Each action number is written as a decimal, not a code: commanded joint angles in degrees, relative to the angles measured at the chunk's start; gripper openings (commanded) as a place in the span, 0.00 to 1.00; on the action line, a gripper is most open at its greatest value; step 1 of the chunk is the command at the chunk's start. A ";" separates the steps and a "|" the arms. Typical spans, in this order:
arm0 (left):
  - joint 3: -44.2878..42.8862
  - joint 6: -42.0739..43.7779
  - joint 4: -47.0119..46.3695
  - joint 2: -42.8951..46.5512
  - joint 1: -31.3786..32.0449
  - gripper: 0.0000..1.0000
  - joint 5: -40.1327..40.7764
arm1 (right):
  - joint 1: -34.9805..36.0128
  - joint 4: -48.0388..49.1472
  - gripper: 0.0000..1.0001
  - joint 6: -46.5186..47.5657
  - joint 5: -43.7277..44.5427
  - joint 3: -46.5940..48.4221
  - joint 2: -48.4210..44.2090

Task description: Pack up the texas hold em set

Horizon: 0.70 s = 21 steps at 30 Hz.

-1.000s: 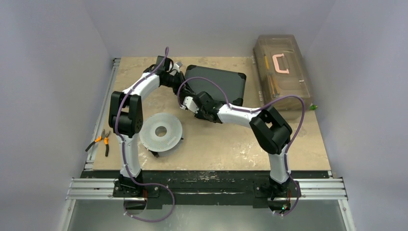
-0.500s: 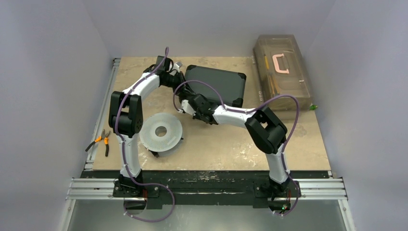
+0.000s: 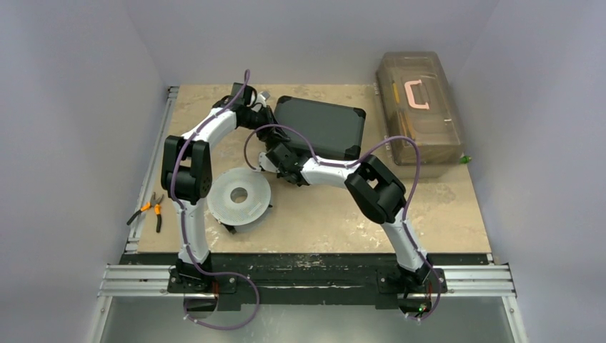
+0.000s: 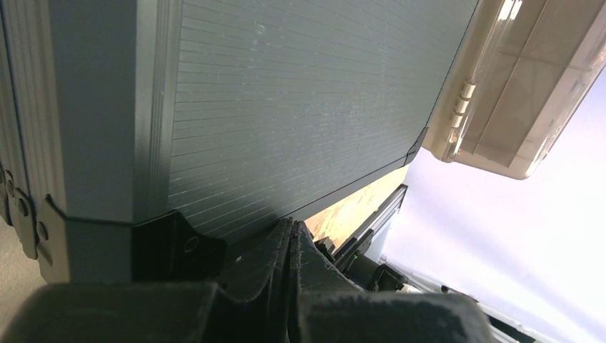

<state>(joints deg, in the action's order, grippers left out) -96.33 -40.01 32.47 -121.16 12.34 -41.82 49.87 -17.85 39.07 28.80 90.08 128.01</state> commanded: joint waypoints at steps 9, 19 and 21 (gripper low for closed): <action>2.38 2.70 7.21 -3.67 -0.65 0.00 9.77 | -0.91 7.04 0.00 -8.02 -12.64 -7.27 -15.03; 3.11 4.09 4.77 0.46 -0.60 0.22 7.60 | -0.91 4.79 0.00 -24.14 -8.15 -11.99 -29.23; 3.30 4.98 4.15 4.20 -0.60 0.35 7.61 | -0.99 4.93 0.00 -29.18 -5.61 -15.33 -35.41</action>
<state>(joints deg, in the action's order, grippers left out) -95.98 -39.75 31.59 -120.22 12.29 -42.65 49.01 -13.47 21.78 19.00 79.66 102.04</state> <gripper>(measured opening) 0.261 0.001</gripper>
